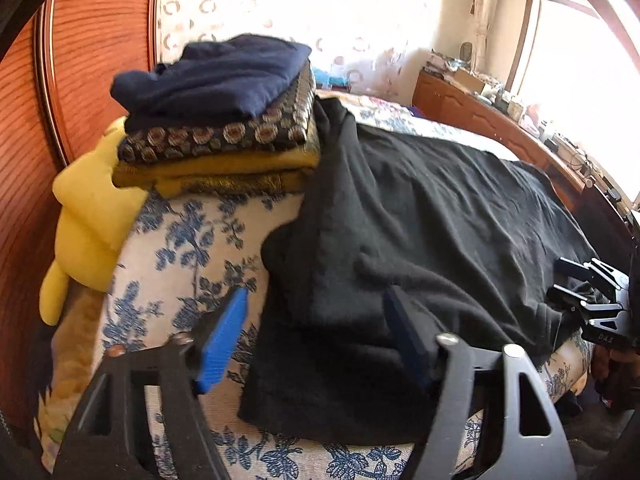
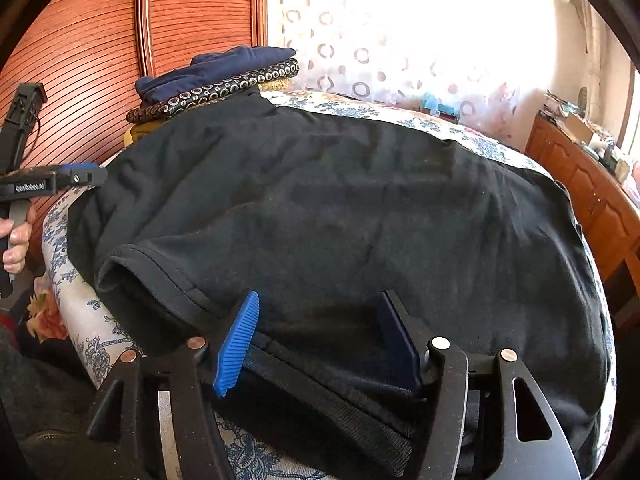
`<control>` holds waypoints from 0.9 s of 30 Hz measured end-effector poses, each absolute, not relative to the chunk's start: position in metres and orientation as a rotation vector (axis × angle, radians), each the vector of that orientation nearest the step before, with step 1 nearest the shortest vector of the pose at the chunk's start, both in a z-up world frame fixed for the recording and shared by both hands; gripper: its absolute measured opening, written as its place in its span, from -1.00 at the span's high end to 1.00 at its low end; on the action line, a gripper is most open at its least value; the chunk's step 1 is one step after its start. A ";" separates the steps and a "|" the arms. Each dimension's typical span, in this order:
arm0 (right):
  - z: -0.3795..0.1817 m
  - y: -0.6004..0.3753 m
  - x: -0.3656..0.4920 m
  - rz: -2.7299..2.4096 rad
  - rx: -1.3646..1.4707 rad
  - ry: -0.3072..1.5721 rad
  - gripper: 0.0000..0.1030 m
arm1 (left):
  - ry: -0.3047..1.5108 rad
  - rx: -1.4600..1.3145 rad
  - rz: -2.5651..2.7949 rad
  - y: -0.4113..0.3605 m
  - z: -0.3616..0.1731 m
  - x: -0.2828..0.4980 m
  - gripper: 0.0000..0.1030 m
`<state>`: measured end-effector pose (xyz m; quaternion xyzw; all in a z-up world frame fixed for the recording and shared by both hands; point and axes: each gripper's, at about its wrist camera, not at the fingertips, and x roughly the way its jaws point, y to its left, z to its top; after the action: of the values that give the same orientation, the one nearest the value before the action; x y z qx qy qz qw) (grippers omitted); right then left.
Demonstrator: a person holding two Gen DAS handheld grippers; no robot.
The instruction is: Fold small clothes
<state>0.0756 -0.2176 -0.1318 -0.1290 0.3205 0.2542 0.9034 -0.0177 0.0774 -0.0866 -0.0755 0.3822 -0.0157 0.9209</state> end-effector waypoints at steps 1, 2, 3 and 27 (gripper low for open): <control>-0.132 -0.219 0.075 0.527 -0.266 0.658 -0.25 | 0.796 -0.158 -0.038 0.077 -0.088 -0.017 -0.21; -0.133 -0.220 0.074 0.528 -0.264 0.652 -0.25 | 0.801 -0.159 -0.041 0.076 -0.090 -0.018 -0.16; -0.133 -0.222 0.073 0.529 -0.264 0.644 -0.25 | 0.810 -0.163 -0.042 0.076 -0.093 -0.017 -0.13; -0.144 -0.245 0.062 0.541 -0.153 0.502 -0.27 | 0.749 -0.168 -0.087 0.065 -0.075 -0.020 0.82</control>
<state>0.0617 -0.2454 -0.1440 -0.0745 0.2452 0.2644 0.9298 -0.0200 0.0645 -0.0753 -0.0819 0.3655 -0.0424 0.9263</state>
